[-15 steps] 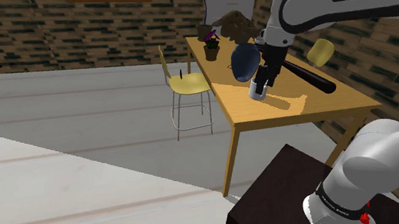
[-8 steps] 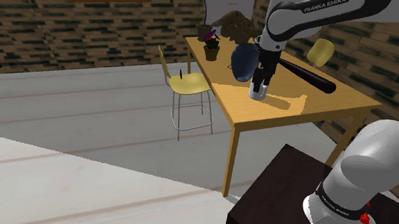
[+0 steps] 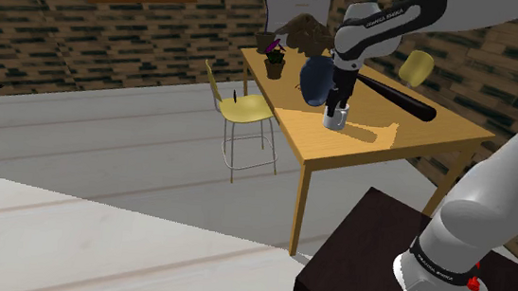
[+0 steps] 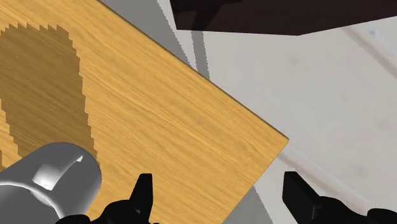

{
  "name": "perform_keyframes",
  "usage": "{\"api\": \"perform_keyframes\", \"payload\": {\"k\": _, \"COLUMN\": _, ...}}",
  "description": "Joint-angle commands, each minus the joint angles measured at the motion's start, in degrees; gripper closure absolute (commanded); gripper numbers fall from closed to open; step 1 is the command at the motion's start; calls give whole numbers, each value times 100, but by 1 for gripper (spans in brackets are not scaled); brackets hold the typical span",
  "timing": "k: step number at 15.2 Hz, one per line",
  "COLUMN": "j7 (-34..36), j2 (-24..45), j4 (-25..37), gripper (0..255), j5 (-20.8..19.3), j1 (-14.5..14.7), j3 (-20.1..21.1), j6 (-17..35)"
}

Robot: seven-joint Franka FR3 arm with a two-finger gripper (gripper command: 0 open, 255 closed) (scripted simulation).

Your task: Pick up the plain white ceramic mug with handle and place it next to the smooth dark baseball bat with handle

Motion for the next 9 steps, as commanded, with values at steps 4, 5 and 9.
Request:
{"api": "perform_keyframes", "payload": {"k": 4, "j7": -565, "j2": 1009, "j4": 765, "gripper": 0, "j5": 204, "j1": -148, "j3": -297, "j6": 250}}
{"api": "perform_keyframes", "payload": {"k": 5, "j7": -674, "j2": 1215, "j4": 930, "gripper": 0, "j5": 264, "j1": -186, "j3": -340, "j6": 288}}
{"api": "perform_keyframes", "payload": {"k": 9, "j7": -1098, "j2": 2052, "j4": 1663, "gripper": 0, "j5": 539, "j1": -374, "j3": -463, "j6": 374}}
